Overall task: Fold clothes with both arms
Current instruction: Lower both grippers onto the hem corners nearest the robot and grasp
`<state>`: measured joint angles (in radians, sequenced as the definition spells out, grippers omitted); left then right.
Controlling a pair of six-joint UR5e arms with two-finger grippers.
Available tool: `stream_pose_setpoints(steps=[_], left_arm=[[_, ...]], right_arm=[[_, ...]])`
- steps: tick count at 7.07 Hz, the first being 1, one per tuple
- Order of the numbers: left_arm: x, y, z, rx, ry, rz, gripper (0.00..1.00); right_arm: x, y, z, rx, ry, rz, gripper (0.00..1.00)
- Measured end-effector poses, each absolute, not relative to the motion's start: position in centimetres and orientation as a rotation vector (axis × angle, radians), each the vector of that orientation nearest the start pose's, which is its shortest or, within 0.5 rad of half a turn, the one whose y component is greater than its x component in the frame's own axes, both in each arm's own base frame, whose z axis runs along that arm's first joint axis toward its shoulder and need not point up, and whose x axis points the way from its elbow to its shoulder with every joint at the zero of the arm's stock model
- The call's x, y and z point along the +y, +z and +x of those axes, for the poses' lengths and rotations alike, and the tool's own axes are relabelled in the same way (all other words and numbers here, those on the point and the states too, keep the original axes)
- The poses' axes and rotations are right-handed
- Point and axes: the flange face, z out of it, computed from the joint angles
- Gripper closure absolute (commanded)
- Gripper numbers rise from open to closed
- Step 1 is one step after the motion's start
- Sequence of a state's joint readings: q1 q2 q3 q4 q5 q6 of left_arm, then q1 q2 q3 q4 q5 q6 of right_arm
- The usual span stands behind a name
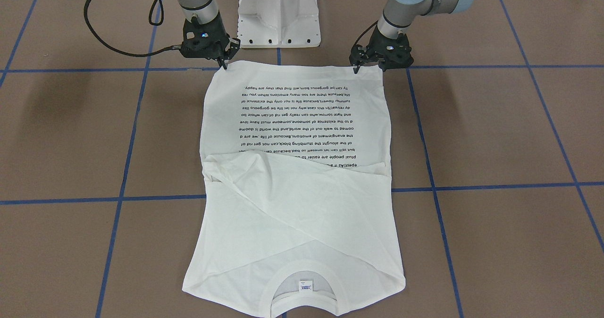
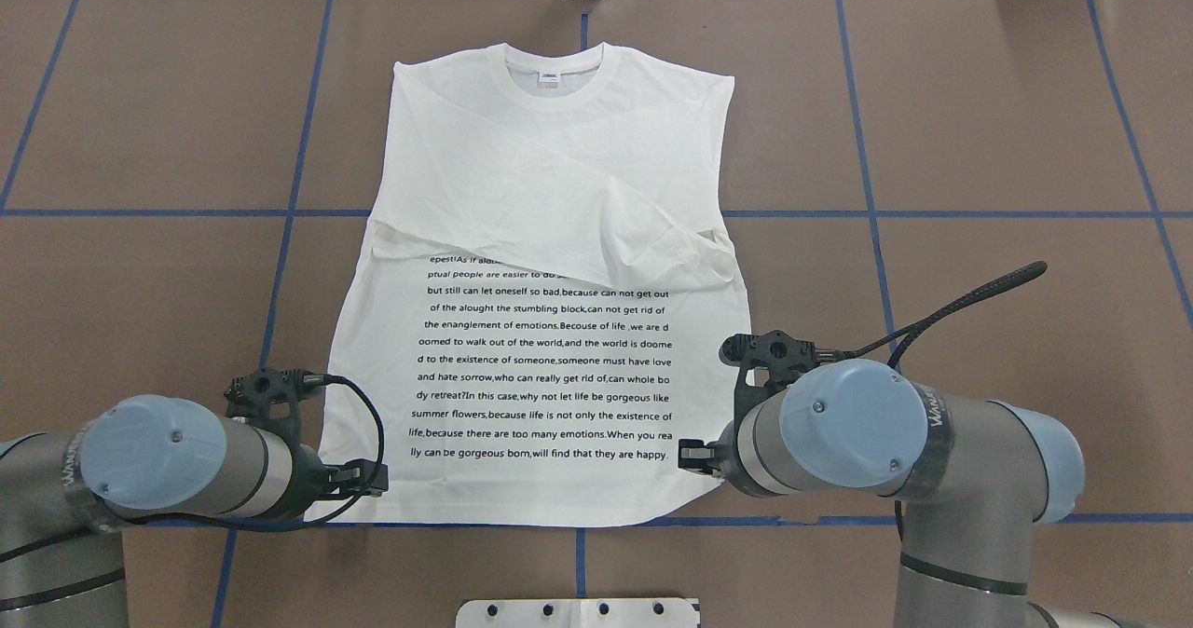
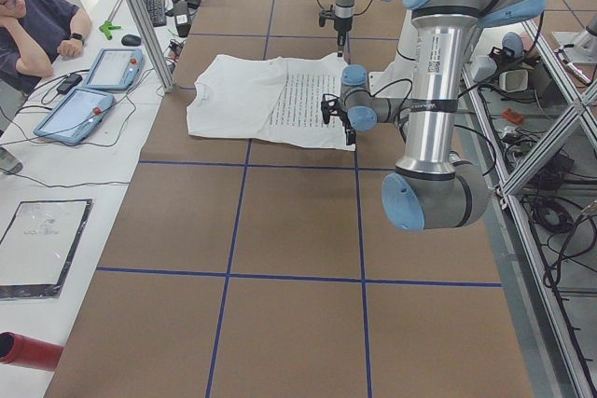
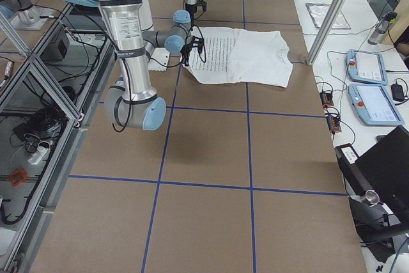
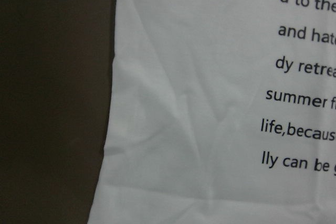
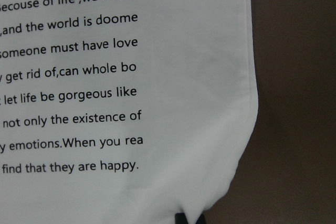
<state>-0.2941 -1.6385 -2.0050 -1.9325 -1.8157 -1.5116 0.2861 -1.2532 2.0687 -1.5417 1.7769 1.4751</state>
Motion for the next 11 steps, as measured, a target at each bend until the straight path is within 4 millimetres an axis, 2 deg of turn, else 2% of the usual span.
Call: stream_pose_setpoints(steps=[2, 5, 8, 11], left_arm=[[-25.1, 39.5, 45.6, 0.866, -0.116, -0.079, 0.12], [-25.1, 39.8, 45.7, 0.859, -0.118, -0.082, 0.31], [-25.1, 40.4, 45.5, 0.846, -0.123, -0.079, 0.39], [-25.1, 40.6, 45.4, 0.842, -0.125, -0.074, 0.39]], right_arm=[[-26.2, 27.1, -48.6, -0.862, 0.092, -0.028, 1.00], [-26.6, 27.1, -48.4, -0.863, 0.098, -0.026, 1.00], [-26.9, 27.2, -48.3, -0.862, 0.103, -0.024, 1.00], [-27.1, 27.1, -48.1, -0.863, 0.106, -0.025, 1.00]])
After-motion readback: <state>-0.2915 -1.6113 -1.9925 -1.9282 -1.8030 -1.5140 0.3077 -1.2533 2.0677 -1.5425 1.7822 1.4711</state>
